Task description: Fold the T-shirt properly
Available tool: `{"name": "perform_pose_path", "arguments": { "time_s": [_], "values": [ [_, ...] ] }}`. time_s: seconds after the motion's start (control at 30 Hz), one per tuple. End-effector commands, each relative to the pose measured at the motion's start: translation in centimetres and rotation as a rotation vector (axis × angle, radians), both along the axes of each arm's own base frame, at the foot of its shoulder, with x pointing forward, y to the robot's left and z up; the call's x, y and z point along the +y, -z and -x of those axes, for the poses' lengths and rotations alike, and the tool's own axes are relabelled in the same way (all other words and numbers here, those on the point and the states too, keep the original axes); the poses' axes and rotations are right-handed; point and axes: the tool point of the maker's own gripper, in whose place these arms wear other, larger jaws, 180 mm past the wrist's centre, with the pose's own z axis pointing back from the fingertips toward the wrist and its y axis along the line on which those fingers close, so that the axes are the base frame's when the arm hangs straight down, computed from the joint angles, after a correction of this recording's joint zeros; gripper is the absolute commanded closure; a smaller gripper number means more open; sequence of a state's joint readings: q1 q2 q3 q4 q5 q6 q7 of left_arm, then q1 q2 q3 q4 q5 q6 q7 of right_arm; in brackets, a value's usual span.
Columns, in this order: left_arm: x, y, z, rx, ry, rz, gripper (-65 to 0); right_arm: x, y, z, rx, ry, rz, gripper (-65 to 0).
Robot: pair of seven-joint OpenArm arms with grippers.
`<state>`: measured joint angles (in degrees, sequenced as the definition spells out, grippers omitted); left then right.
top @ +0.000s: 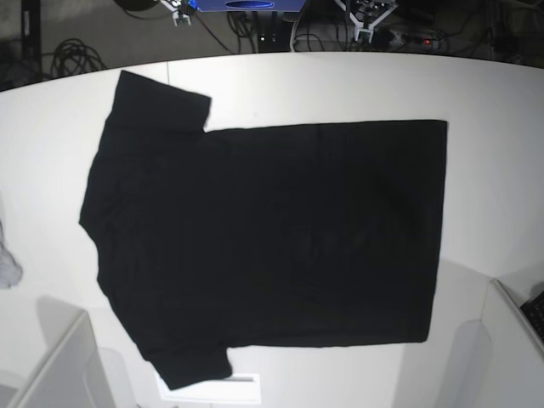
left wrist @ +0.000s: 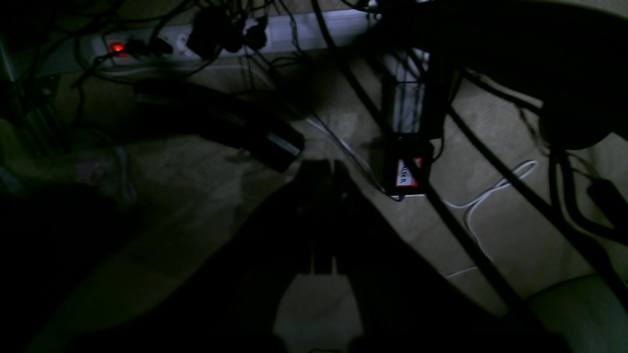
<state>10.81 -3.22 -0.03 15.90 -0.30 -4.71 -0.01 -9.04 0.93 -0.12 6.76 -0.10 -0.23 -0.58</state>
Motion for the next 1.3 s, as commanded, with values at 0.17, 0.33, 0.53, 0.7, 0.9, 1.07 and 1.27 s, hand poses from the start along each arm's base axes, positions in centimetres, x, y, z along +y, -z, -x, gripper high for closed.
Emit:
{"name": "perform_pose_path", "arguments": {
  "time_s": [0.17,0.33,0.53,0.7,0.9,1.07,1.27],
  "values": [
    [0.2,0.0,1.5,0.033,-0.005,-0.004,0.0,-0.4,-0.2,1.2,0.064,-0.002,0.009,0.0],
    [0.3,0.0,1.8,0.036,-0.005,-0.004,0.0,-0.4,-0.2,1.2,0.064,-0.002,0.009,0.0],
    [0.3,0.0,1.9,0.037,-0.005,-0.004,0.0,-0.4,-0.3,1.3,0.064,-0.002,0.009,0.0],
    [0.6,-0.1,2.6,0.047,0.004,-0.008,0.0,-0.4,-0.2,0.9,0.028,-0.005,0.008,0.0],
    [1.4,-0.4,3.4,0.040,0.016,-0.017,0.0,-1.2,-0.6,1.6,-0.046,-0.001,0.018,0.0],
    [2.7,-2.2,2.7,-0.065,0.055,-0.031,0.0,-2.5,-1.6,2.1,-0.102,-0.012,0.035,0.0],
    [4.1,-5.2,1.1,-0.187,0.115,-0.046,0.0,-5.3,-3.3,2.3,-0.182,0.123,0.115,0.0]
  ]
}}
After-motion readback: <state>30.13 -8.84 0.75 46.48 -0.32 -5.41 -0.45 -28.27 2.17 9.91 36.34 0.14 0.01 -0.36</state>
